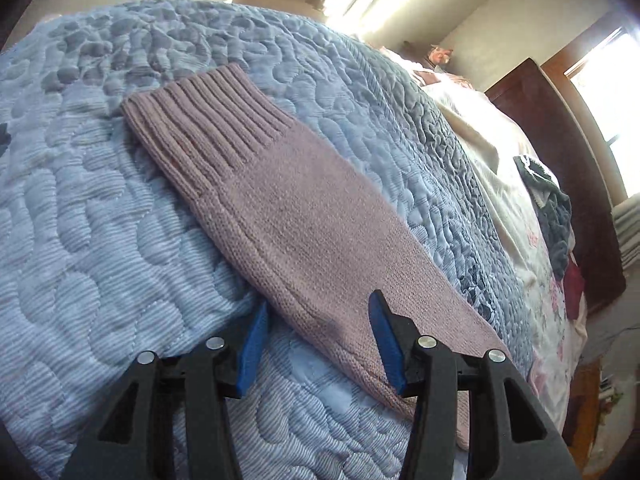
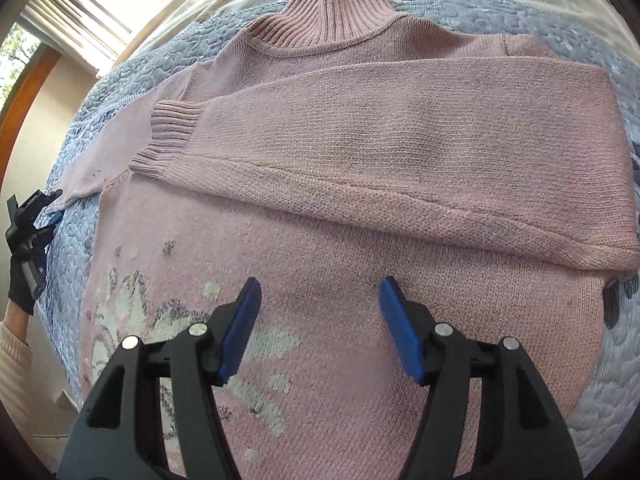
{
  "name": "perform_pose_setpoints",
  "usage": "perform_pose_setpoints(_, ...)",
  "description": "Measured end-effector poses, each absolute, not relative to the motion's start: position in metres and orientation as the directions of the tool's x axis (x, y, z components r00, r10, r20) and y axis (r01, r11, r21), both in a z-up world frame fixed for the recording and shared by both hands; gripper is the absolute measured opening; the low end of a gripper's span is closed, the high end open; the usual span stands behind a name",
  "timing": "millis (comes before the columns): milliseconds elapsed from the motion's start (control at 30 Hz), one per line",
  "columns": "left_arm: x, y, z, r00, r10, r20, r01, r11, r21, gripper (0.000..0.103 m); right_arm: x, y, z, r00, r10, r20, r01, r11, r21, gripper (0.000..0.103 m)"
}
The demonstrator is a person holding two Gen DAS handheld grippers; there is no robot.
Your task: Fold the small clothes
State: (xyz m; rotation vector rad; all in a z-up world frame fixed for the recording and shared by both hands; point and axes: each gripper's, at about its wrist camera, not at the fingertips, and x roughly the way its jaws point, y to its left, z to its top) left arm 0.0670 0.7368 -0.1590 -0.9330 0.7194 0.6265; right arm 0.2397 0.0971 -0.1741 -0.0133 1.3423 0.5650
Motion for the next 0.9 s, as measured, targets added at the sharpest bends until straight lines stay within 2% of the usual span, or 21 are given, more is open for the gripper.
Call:
perform_pose_setpoints(267, 0.090, 0.749, -0.157, 0.607, 0.199, -0.770, -0.731, 0.521, -0.441, 0.047, 0.239, 0.105, -0.179, 0.137, 0.342, -0.930, -0.421, 0.870, 0.258, 0.064)
perform_pose_setpoints(333, 0.095, 0.748, -0.153, 0.602, 0.201, -0.773, -0.724, 0.545, -0.423, 0.032, 0.238, 0.106, -0.179, 0.141, 0.338, -0.930, -0.427, 0.869, 0.252, 0.064)
perform_pose_setpoints(367, 0.096, 0.747, -0.152, 0.606, 0.196, -0.771, -0.719, 0.551, -0.424, 0.021, 0.238, 0.105, -0.179, 0.140, 0.341, -0.930, -0.426, 0.868, 0.254, 0.063)
perform_pose_setpoints(500, 0.099, 0.734, -0.136, 0.644, 0.200, -0.739, -0.687, 0.576, -0.443, 0.012, 0.238, 0.100, -0.177, 0.137, 0.351, -0.926, -0.415, 0.870, 0.268, 0.062)
perform_pose_setpoints(733, 0.129, 0.653, -0.090, 0.755, 0.100, -0.648, -0.509, 0.713, -0.483, 0.009, 0.230, 0.094, -0.167, 0.140, 0.361, -0.922, -0.416, 0.866, 0.277, 0.062)
perform_pose_setpoints(900, 0.160, 0.570, -0.074, 0.784, -0.021, -0.620, -0.361, 0.798, -0.483, 0.009, 0.224, 0.086, -0.162, 0.148, 0.363, -0.920, -0.412, 0.868, 0.276, 0.062)
